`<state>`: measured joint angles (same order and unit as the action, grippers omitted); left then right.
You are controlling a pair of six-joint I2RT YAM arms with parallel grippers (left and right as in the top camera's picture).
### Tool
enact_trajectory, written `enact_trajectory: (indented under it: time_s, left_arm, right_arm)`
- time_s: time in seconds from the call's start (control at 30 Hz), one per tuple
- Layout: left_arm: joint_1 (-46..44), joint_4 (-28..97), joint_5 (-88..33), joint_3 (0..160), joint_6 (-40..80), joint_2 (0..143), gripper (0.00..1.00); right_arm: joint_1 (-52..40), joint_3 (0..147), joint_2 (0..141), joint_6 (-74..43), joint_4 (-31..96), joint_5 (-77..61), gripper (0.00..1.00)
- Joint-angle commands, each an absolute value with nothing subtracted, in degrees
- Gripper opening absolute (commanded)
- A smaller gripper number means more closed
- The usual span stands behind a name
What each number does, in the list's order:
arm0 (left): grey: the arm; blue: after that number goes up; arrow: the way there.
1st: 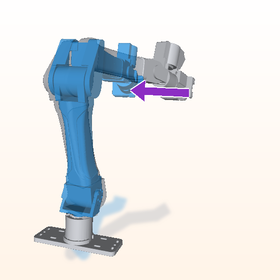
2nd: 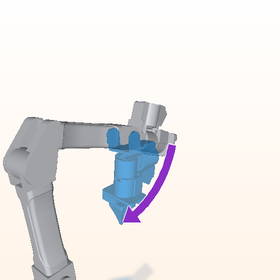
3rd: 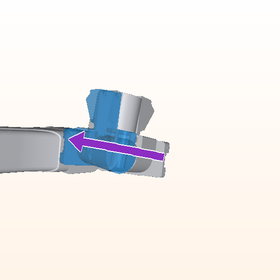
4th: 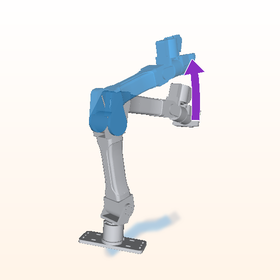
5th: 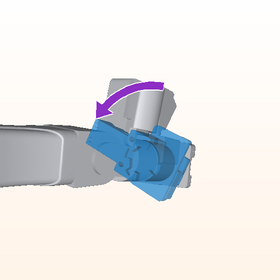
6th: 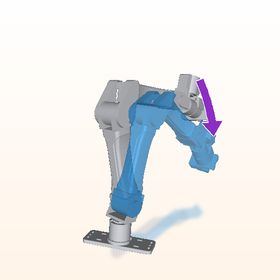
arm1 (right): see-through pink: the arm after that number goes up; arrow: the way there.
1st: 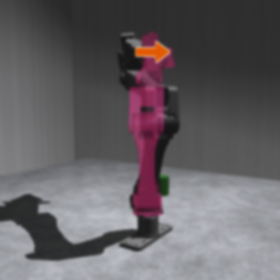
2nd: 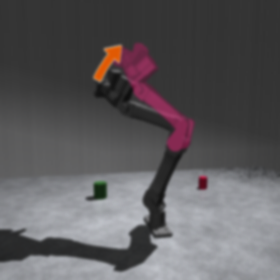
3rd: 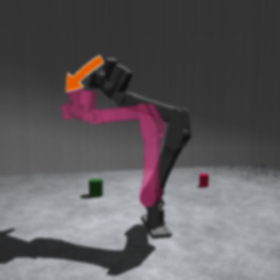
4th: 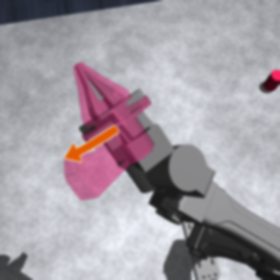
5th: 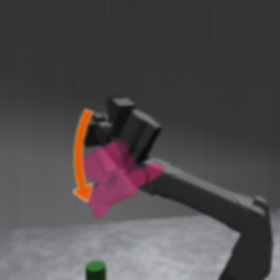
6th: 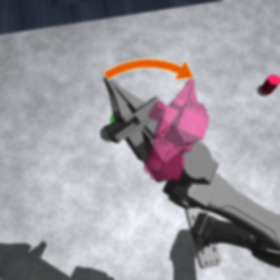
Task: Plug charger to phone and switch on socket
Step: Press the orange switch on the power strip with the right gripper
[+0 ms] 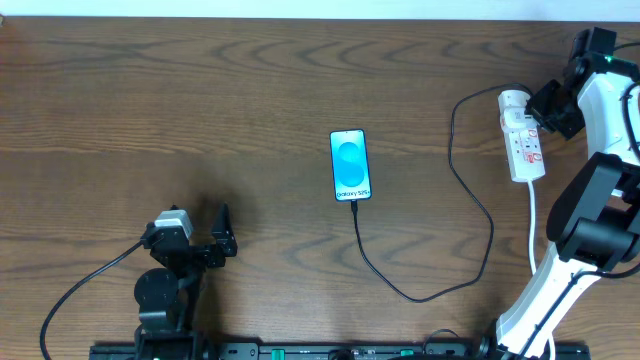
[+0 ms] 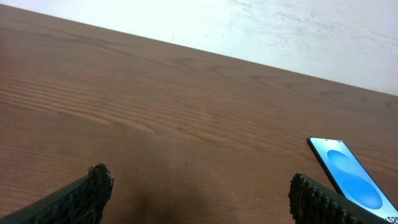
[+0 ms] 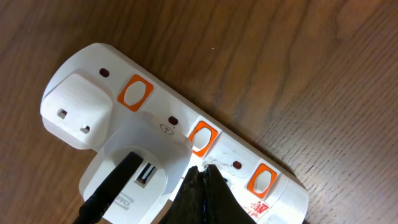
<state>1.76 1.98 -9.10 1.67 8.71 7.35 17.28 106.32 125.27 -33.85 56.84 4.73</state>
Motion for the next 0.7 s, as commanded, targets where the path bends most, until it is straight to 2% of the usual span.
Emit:
enact_trajectory:
  time_s: [0.0, 0.67]
  left_arm:
    - [1.56, 3.11, -10.04, 0.27, 7.55, 7.35, 0.93]
    - [1.56, 3.11, -10.02, 0.27, 7.55, 7.35, 0.93]
  right_arm:
    - [17.80, 105.84, 127.76, -33.15, 56.69, 6.07, 0.02]
    - [17.80, 105.93, 130.30, -32.49, 55.72, 5.85, 0.02]
